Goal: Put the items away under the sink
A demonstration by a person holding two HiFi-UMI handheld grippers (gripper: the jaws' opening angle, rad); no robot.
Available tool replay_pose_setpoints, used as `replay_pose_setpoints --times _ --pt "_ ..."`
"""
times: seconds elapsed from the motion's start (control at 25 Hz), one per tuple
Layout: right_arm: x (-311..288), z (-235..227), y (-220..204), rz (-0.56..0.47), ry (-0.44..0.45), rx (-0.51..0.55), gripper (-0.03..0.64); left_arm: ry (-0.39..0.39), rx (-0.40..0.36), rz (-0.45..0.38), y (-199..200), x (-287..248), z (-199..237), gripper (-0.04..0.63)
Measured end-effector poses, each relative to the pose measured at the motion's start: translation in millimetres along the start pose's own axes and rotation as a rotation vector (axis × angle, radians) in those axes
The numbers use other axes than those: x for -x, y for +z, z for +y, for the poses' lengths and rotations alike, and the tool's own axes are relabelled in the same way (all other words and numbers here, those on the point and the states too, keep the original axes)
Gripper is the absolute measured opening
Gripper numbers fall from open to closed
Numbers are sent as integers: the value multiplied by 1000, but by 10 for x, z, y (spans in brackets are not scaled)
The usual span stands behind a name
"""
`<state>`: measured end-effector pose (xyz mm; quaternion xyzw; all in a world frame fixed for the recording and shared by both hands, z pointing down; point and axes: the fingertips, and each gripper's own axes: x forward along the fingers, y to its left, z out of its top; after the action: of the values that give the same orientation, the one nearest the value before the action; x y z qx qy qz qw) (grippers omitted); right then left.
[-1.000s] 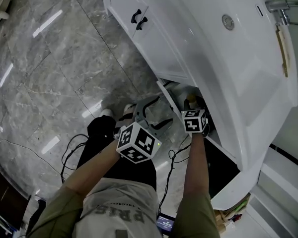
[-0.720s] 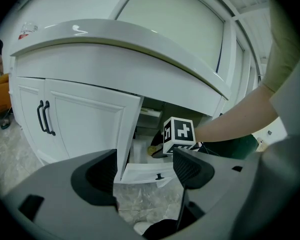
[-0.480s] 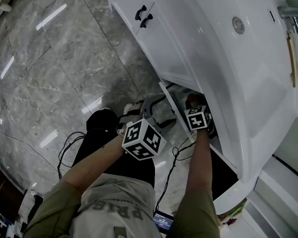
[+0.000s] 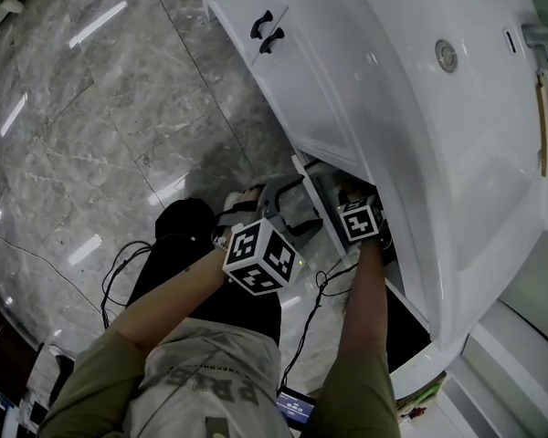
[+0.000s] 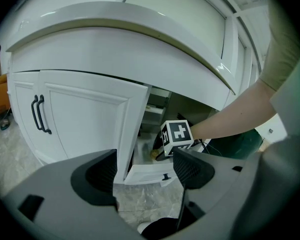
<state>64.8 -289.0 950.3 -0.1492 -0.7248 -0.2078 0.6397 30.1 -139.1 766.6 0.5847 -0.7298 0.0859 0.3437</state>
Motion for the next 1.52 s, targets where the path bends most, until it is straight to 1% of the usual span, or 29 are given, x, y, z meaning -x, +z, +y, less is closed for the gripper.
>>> replay_pose_setpoints --times 0.28,0.72,0.88,1.0,1.16,1.28,1.52 --pt "-41 -12 -1 10 4 11 193 10 10 1 11 -15 64 334" --pt "-47 -15 -39 27 7 -13 196 4 8 5 17 -12 37 339" --pt "13 -37 -6 1 -8 -18 206 3 8 9 8 -3 41 339" --pt "123 -57 21 -28 -38 -38 207 3 13 12 20 26 35 339" --pt "298 -31 82 -64 -73 -31 207 0 15 18 46 93 1 339" --pt "403 -3 185 -115 -90 -27 207 -1 11 26 63 152 -19 339" --pt "705 60 193 -160 -151 -95 207 -1 8 39 169 323 -114 339"
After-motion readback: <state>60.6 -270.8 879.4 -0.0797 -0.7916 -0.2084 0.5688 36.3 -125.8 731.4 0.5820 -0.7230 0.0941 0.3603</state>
